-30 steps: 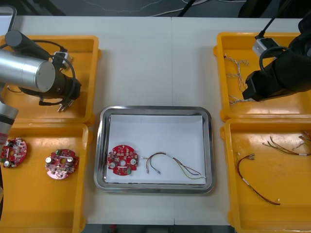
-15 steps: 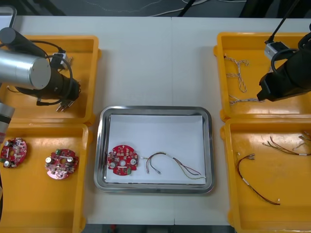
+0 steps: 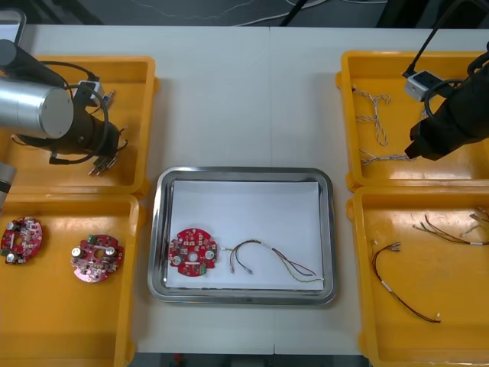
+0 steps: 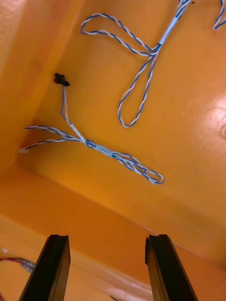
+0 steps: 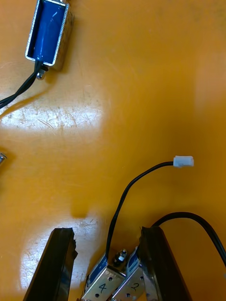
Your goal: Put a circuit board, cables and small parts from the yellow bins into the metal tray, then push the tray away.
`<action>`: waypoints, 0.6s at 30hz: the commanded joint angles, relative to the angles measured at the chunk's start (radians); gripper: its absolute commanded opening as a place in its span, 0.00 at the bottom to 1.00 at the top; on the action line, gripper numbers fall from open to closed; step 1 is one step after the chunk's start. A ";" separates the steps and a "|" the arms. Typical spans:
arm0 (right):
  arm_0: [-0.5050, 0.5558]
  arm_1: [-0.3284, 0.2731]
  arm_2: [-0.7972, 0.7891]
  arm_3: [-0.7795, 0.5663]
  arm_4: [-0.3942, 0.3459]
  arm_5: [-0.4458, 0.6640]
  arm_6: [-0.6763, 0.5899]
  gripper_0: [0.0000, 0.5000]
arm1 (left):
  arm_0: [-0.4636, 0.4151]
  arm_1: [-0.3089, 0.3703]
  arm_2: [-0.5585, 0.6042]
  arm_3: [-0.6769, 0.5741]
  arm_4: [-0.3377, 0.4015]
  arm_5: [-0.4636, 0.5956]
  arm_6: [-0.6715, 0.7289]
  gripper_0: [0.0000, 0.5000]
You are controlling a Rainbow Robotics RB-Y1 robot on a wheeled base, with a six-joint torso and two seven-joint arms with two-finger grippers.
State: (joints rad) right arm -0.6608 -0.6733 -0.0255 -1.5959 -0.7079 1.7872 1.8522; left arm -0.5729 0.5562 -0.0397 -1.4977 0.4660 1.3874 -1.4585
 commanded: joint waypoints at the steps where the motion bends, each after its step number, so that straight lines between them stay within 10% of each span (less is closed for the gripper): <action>1: -0.040 -0.028 -0.030 0.056 -0.002 -0.061 0.140 0.95 | -0.058 0.042 0.030 -0.026 -0.012 0.007 -0.066 0.81; 18: -0.045 -0.015 0.071 0.172 0.030 -0.216 0.231 0.95 | -0.087 0.030 -0.005 0.070 -0.026 -0.068 -0.079 0.81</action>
State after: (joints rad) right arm -0.6633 -0.6733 0.0336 -1.4288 -0.6951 1.5862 2.0502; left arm -0.6153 0.5571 -0.0401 -1.4369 0.4554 1.3484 -1.4585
